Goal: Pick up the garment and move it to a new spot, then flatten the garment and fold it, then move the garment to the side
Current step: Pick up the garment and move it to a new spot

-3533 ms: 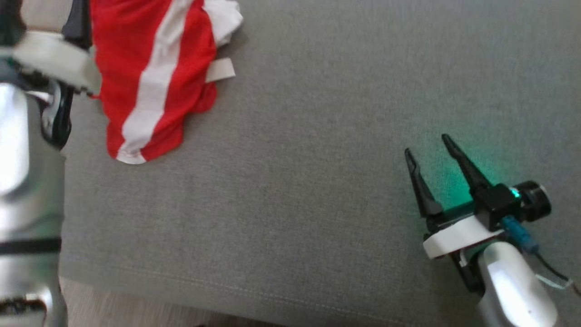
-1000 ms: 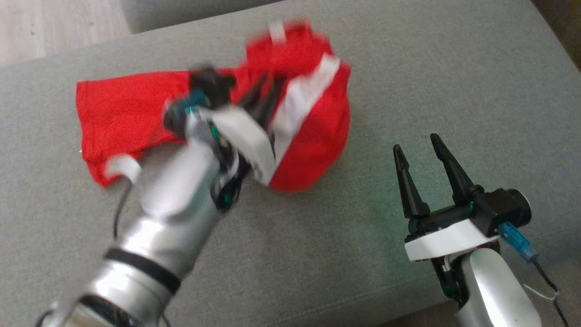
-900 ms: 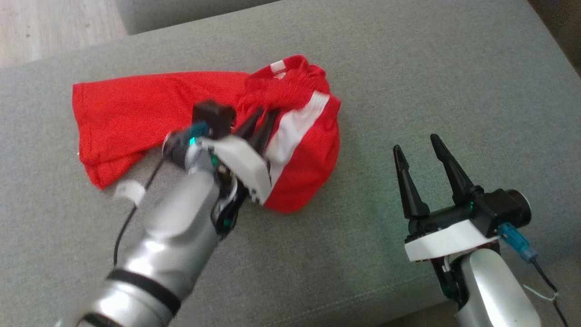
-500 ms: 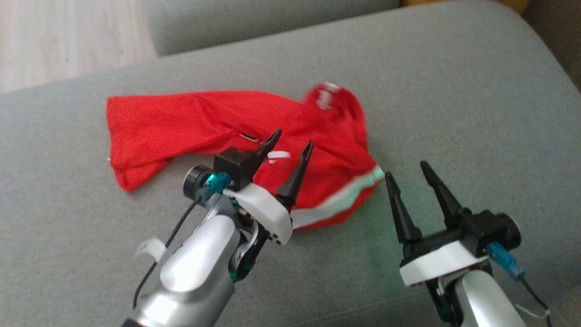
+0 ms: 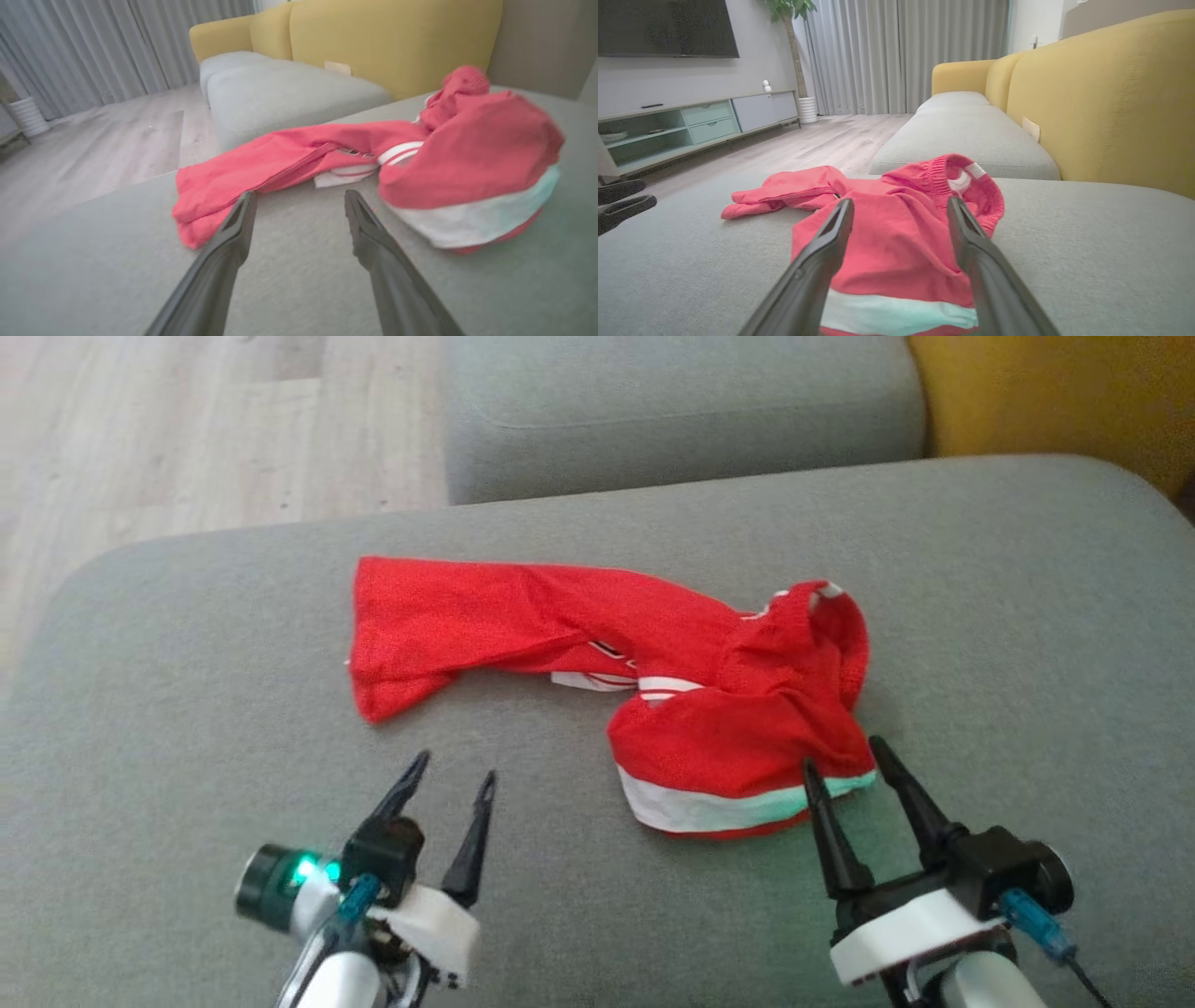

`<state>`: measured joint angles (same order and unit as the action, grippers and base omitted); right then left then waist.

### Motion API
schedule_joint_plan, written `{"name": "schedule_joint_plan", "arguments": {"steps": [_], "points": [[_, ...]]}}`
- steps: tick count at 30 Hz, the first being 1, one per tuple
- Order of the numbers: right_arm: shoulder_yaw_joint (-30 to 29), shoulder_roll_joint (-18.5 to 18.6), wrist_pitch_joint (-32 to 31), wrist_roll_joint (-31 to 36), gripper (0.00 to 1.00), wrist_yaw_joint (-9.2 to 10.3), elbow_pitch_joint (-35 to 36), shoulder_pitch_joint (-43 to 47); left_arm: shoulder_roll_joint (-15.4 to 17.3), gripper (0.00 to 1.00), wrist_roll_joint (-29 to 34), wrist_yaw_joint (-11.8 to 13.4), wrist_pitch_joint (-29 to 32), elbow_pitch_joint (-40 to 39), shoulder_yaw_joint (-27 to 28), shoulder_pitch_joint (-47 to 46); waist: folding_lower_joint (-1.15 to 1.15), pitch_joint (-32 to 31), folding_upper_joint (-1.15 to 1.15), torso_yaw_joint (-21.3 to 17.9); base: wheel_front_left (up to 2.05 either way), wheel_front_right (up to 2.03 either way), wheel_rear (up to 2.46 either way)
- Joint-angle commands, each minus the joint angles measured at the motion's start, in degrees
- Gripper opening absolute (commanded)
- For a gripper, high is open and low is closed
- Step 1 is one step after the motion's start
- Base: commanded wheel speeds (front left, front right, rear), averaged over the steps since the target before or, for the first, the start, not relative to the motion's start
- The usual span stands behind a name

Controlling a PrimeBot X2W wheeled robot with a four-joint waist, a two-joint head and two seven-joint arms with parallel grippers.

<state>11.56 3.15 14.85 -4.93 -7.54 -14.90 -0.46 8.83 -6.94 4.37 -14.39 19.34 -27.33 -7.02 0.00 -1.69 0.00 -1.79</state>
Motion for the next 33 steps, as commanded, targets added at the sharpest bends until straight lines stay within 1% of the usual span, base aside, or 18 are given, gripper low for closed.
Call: {"name": "schedule_joint_plan", "arguments": {"steps": [1, 3, 6, 7, 12, 17, 20, 24, 28, 29, 30, 33], "points": [[1.51, -0.27, 0.15, 0.42, 1.0, 0.05, 1.64, -1.52, 0.55, 1.0, 0.33, 0.43, -0.61, -1.8, 2.09, -3.51, 0.0, -0.21, 0.0, 0.47, 0.0, 0.0, 0.0], [1.73, -0.27, 0.15, 0.75, 1.0, 0.05, 1.72, -1.35, 0.94, 1.0, 2.51, 1.05, -0.61, -0.7, 1.69, -3.78, 0.0, 0.31, 0.0, 0.58, 0.0, 0.0, 0.0], [1.67, -0.27, 0.15, 1.51, 1.0, 0.05, 1.72, -1.51, 0.65, 1.0, 3.94, 0.5, -0.61, 1.77, 1.09, -6.3, 0.0, 1.89, 0.0, 0.16, 0.0, 0.0, 0.0], [1.83, -0.27, 0.15, 1.84, 1.0, 0.05, 1.75, -2.0, 0.11, 1.0, 4.12, -0.47, -0.61, 4.05, 0.87, -8.92, 0.0, 3.57, 0.0, -0.66, 0.0, 0.0, 0.0], [1.26, 0.02, 0.15, 2.5, 1.0, 0.05, 2.75, -4.7, -1.1, 1.0, 6.35, -2.15, -0.61, 10.43, -0.38, -19.26, 0.0, 9.91, 0.0, -2.36, 0.0, 0.0, 0.0], [1.23, 0.72, 0.15, 2.42, 1.0, 0.05, 3.84, -7.35, -1.9, 1.0, 10.28, -2.41, -0.61, 19.99, -3.27, -29.79, 0.0, 16.03, 0.0, -4.08, 0.0, 0.0, 0.0], [1.09, 0.99, 0.15, 2.24, 1.0, 0.05, 4.6, -8.8, -2.81, 1.0, 10.26, -3.45, -0.61, 24.62, -4.11, -34.41, 0.0, 19.12, 0.0, -4.8, 0.0, 0.0, 0.0], [0.62, 1.08, 0.15, 2.08, 1.0, 0.05, 5.34, -9.82, -3.5, 1.0, 9.78, -4.33, -0.61, 31.03, -4.72, -38.24, 0.0, 21.41, 0.0, -5.35, 0.0, 0.0, 0.0], [0.54, 1.09, 0.15, 2.04, 1.0, 0.05, 5.52, -10.42, -3.9, 1.0, 9.38, -4.5, -0.61, 31.7, -5.47, -39.97, 0.0, 22.05, 0.0, -5.67, 0.0, 0.0, 0.0], [0.5, 1.07, 0.15, 2.05, 1.0, 0.05, 5.54, -10.57, -3.88, 0.41, 9.22, -4.46, -0.61, 31.66, -5.54, -40.12, 0.0, 22.01, 0.0, -5.73, 0.0, 0.0, 0.0], [0.49, 1.03, 0.15, 2.06, 1.0, 0.05, 5.55, -10.69, -3.81, 0.0, 9.06, -4.44, -0.61, 31.66, -5.62, -40.19, 0.0, 21.86, 0.0, -5.78, 0.0, 0.0, 0.0], [0.6, 0.92, 0.15, 2.05, 1.0, 0.05, 5.57, -10.85, -3.75, 0.0, 7.49, -4.43, -0.61, 30.02, -4.8, -40.29, 0.0, 21.09, 0.0, -5.75, 0.0, 0.0, 0.0]]}}
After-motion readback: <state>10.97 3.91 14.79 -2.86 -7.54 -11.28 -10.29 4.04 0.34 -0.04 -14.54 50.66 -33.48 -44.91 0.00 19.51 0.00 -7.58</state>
